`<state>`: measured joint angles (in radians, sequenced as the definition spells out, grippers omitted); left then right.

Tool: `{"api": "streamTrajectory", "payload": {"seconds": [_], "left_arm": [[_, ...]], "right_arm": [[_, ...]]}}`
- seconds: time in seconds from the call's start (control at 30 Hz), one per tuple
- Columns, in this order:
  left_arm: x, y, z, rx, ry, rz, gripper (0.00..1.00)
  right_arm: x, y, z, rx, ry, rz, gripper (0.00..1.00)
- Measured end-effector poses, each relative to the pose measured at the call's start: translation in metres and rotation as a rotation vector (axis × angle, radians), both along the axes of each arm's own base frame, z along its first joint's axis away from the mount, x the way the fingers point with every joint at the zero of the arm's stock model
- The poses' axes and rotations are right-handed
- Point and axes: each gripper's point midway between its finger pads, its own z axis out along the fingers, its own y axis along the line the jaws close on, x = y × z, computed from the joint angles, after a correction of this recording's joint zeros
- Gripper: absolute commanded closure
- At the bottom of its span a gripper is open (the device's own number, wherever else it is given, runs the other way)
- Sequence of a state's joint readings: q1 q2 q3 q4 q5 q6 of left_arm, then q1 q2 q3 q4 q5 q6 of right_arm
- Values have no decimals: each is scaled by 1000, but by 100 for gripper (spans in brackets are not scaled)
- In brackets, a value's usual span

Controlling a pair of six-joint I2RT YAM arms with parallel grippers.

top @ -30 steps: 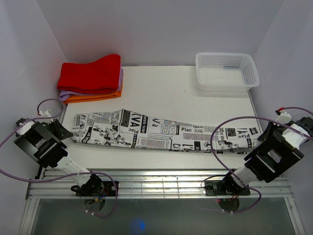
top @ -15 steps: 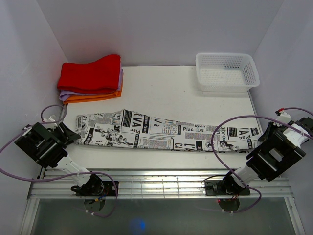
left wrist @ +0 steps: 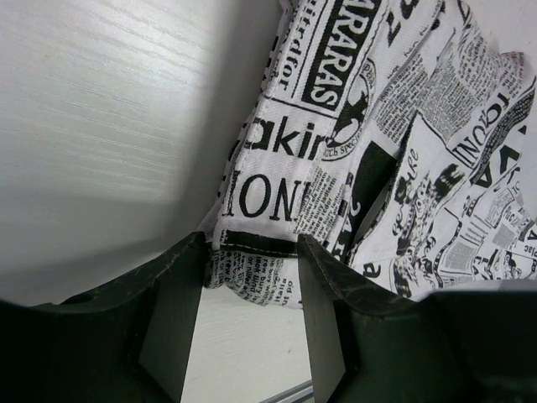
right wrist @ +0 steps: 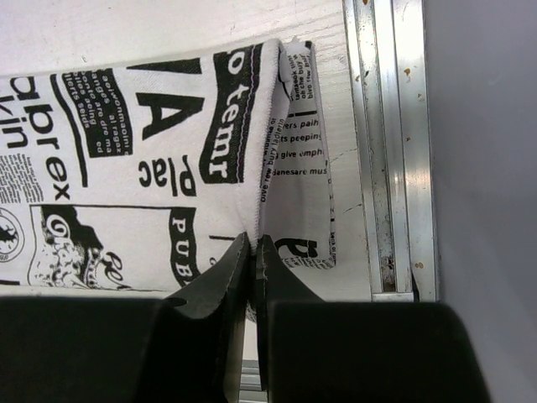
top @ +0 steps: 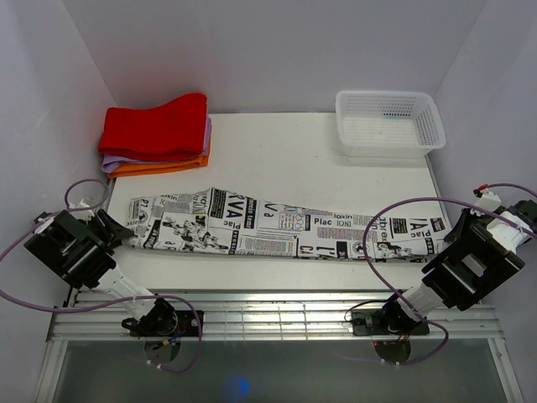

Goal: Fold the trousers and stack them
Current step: Fold the trousers

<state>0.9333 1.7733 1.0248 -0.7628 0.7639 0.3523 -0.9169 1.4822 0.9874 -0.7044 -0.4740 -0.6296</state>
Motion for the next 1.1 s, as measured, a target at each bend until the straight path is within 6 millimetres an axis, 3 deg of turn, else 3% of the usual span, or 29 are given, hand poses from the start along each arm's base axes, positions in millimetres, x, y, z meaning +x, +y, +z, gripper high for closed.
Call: {"api": "streamTrajectory", "payload": {"seconds": [0.2,0.4,0.63,0.97,1.1], "left_arm": [[-4,8,21,10,-23,21,41],[-16,21,38,144,-5,50,41],[-37,4,24,88,50,67,41],[-34,-19,14,-36,23,86,38],[-29,-19,12,-69,10,102,37]], "right_arm": [[0,0,0,-1,0,2,92],[0,0,0,-1,1,2,92],[-2,-1,-1,-8,11,-2,92],[-3,-2,-3,-11,24,-4,92],[-3,-2,-3,-12,26,-4,92]]}}
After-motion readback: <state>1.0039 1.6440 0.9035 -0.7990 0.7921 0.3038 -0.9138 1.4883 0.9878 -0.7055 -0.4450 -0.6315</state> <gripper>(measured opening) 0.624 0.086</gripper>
